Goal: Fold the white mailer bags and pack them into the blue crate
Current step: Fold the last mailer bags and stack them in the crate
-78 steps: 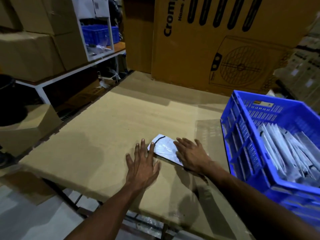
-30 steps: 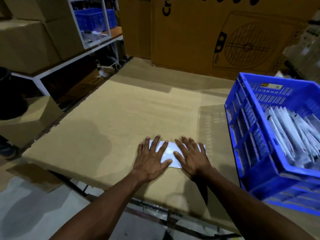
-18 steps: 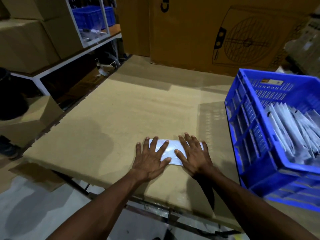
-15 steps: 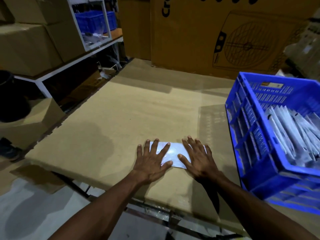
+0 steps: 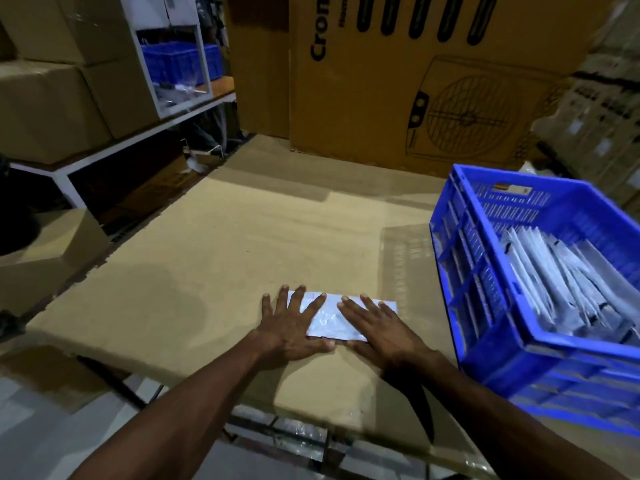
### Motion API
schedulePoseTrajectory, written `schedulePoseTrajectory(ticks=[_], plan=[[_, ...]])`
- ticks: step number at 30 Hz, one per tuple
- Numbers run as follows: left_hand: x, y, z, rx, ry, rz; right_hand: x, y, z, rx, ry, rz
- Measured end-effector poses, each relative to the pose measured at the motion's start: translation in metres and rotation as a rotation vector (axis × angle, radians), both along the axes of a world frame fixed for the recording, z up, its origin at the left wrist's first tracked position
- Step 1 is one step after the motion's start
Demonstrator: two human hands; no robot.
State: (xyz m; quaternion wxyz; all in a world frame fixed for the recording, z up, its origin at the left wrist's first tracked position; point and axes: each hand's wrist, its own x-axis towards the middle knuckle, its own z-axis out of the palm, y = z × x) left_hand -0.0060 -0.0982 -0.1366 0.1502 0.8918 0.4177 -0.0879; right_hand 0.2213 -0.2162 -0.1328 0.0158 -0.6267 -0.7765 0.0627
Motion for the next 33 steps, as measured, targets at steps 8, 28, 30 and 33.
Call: schedulePoseTrajectory(ticks=[8,28,30,33], plan=[[-0.011,-0.012,-0.024,0.274,-0.249,0.007,-0.005,-0.006,0.018,-0.086,-0.041,0.091],[-0.011,-0.012,-0.021,0.343,-0.382,-0.058,-0.020,-0.008,0.018,0.436,-0.421,0.457],[-0.010,-0.009,-0.023,0.344,-0.442,-0.080,-0.020,0.003,0.030,0.383,-0.386,0.413],[-0.008,-0.009,-0.026,0.336,-0.638,0.002,-0.021,0.015,0.052,0.246,-0.315,0.338]])
